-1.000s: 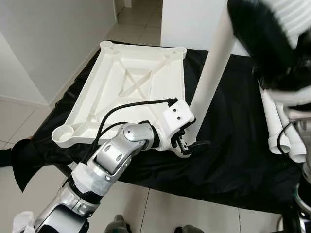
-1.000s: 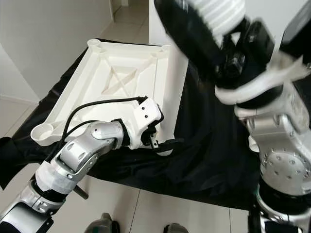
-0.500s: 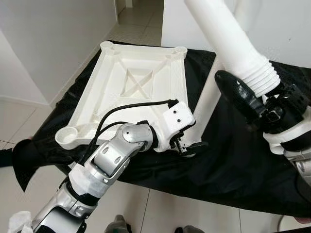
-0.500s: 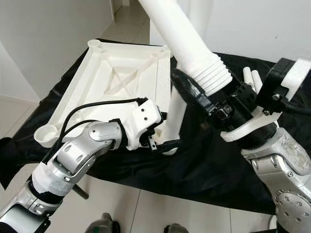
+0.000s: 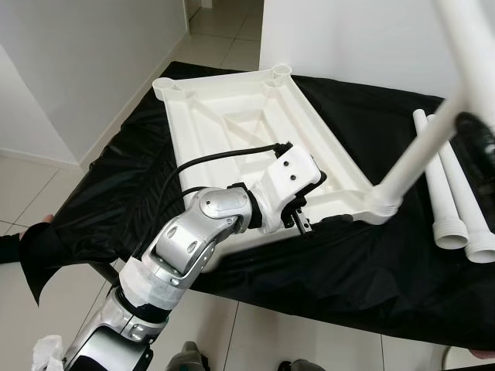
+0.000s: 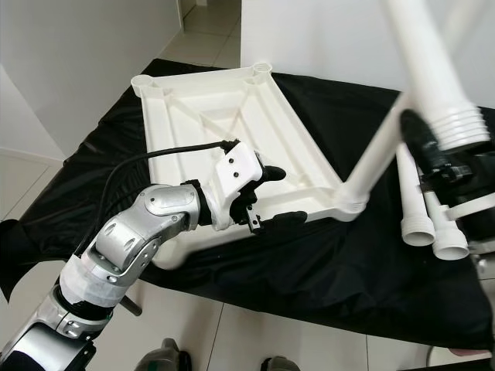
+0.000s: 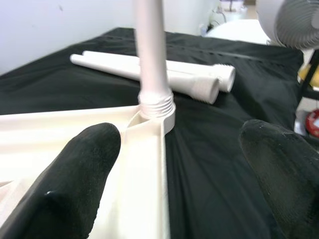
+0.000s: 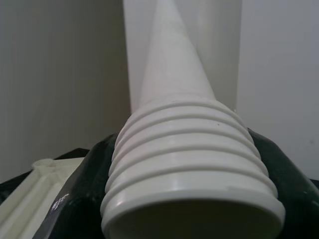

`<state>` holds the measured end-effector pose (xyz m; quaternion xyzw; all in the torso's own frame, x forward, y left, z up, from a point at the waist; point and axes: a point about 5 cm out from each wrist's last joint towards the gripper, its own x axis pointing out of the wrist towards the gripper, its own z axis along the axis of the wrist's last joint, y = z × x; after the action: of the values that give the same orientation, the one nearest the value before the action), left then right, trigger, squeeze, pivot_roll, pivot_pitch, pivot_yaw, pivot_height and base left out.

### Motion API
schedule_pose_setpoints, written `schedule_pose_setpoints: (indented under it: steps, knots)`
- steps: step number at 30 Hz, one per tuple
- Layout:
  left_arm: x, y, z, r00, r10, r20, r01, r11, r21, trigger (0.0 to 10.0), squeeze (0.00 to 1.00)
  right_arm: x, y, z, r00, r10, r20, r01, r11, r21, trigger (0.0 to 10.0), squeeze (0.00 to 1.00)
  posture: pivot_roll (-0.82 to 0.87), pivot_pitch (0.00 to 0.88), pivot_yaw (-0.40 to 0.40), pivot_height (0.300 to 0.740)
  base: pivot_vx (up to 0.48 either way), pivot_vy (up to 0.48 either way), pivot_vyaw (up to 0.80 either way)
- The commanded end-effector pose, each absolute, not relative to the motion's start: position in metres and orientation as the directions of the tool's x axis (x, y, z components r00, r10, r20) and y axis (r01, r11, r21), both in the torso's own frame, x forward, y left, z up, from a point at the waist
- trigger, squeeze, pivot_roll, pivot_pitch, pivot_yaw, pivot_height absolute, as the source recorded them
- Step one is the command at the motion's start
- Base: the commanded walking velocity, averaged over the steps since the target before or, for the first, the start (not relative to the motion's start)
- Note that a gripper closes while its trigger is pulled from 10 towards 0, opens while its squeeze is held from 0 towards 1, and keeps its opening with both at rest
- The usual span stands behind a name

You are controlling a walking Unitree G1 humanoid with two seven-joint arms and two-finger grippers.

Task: Building children table

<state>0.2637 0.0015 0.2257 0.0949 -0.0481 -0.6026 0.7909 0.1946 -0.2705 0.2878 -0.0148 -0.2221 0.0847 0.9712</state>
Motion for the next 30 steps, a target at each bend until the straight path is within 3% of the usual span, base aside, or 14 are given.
schedule_pose_setpoints:
  steps: [1, 6, 13, 18, 23, 25, 30]
  knots:
    - [0.268, 0.002, 0.233, 0.357, -0.934, -0.002, 0.913, 0.348, 0.211, 10.0, 0.0, 0.194, -0.268, 0.291, 0.868, 0.174, 0.465, -0.158, 0.985, -0.075, 10.0, 0.0, 0.03, 0.062, 0.015, 0.74, 0.0, 0.0, 0.0]
    - [0.276, 0.002, 0.237, 0.387, -0.922, 0.026, 0.906, 0.385, 0.176, 10.0, 0.0, 0.22, -0.214, 0.277, 0.822, 0.275, 0.499, -0.285, 0.957, -0.057, 10.0, 0.0, 0.04, 0.052, 0.014, 0.74, 0.0, 0.0, 0.0]
    - [0.285, 0.004, 0.242, 0.43, -0.902, 0.045, 0.888, 0.431, 0.163, 10.0, 0.0, 0.241, -0.192, 0.251, 0.842, 0.285, 0.459, -0.292, 0.955, -0.057, 10.0, 0.0, 0.05, 0.048, 0.008, 0.74, 0.0, 0.0, 0.0]
    - [0.293, 0.007, 0.242, 0.467, -0.883, 0.05, 0.871, 0.469, 0.145, 10.0, 0.0, 0.249, -0.191, 0.23, 0.87, 0.253, 0.423, -0.262, 0.964, -0.04, 10.0, 0.0, 0.05, 0.04, 0.006, 0.74, 0.0, 0.0, 0.0]
    - [0.311, 0.02, 0.238, 0.556, -0.831, 0.027, 0.823, 0.555, 0.119, 10.0, 0.0, 0.252, -0.196, 0.211, 0.897, 0.183, 0.402, -0.185, 0.982, -0.036, 10.0, 0.0, 0.05, 0.034, 0.007, 0.74, 0.0, 0.0, 0.0]
    - [0.325, 0.029, 0.235, 0.613, -0.79, 0.001, 0.789, 0.613, 0.049, 10.0, 0.0, 0.252, -0.198, 0.202, 0.899, 0.156, 0.409, -0.144, 0.988, -0.059, 10.0, 0.0, 0.04, 0.033, 0.007, 0.74, 0.0, 0.0, 0.0]
    - [0.342, 0.044, 0.239, 0.626, -0.78, -0.003, 0.768, 0.617, -0.171, 10.0, 0.0, 0.243, -0.194, 0.185, 0.891, 0.153, 0.427, -0.127, 0.988, -0.089, 10.0, 0.0, 0.04, 0.028, 0.01, 0.74, 0.0, 0.0, 0.0]
